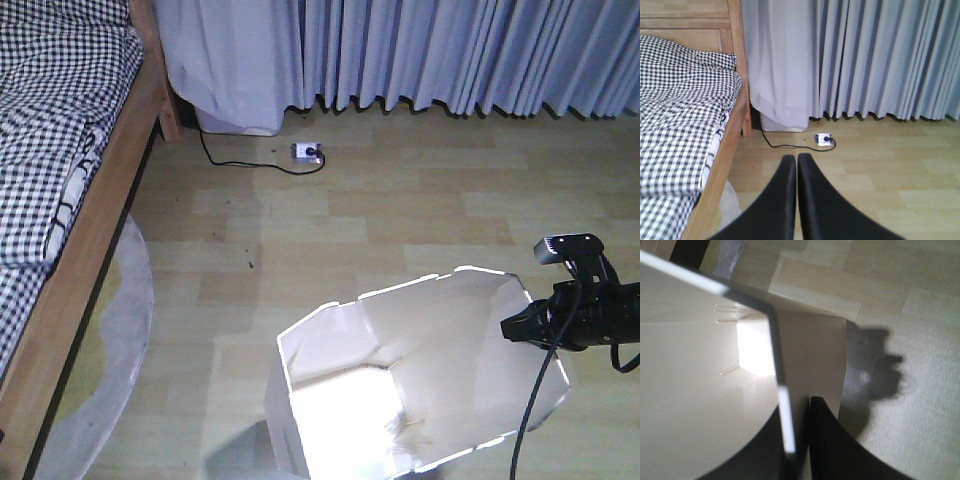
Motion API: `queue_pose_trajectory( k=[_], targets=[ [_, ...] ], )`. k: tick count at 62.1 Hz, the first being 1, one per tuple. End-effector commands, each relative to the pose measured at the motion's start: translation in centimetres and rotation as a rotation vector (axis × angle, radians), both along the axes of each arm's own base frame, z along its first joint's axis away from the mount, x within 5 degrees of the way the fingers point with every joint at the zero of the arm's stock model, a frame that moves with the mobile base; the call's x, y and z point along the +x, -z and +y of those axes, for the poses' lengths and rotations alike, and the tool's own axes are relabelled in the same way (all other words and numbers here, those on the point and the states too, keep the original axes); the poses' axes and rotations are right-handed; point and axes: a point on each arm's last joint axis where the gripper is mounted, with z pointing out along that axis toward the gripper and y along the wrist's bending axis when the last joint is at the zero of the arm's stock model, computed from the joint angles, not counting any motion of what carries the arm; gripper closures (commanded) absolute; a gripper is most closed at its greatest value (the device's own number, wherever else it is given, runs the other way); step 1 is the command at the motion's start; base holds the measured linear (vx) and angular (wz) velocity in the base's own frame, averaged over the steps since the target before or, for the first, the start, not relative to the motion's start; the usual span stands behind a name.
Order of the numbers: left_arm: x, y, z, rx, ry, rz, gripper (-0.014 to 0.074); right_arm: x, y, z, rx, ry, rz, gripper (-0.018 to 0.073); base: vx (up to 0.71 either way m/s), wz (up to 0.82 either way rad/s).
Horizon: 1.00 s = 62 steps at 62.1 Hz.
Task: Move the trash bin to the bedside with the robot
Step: 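Drive forward carrying the bin toward the bedside by the curtains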
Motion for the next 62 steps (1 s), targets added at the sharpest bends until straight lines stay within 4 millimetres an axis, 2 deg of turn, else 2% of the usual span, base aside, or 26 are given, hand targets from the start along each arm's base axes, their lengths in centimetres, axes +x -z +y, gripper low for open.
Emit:
queue_pose_trajectory(
  k=[1, 62],
  targets=[
    [0.11, 0.31, -0.03, -0.014, 0.004, -0.049, 0.0602, 0.7, -2.84, 1.25, 0.208, 0.017, -0.075, 0.0565, 0.47, 0.06],
    [0.11, 0.31, -0.03, -0.014, 0.004, -0.049, 0.0602, 0.7, -2.84, 1.25, 0.208, 0.017, -0.075, 0.0565, 0.42, 0.03]
  ],
)
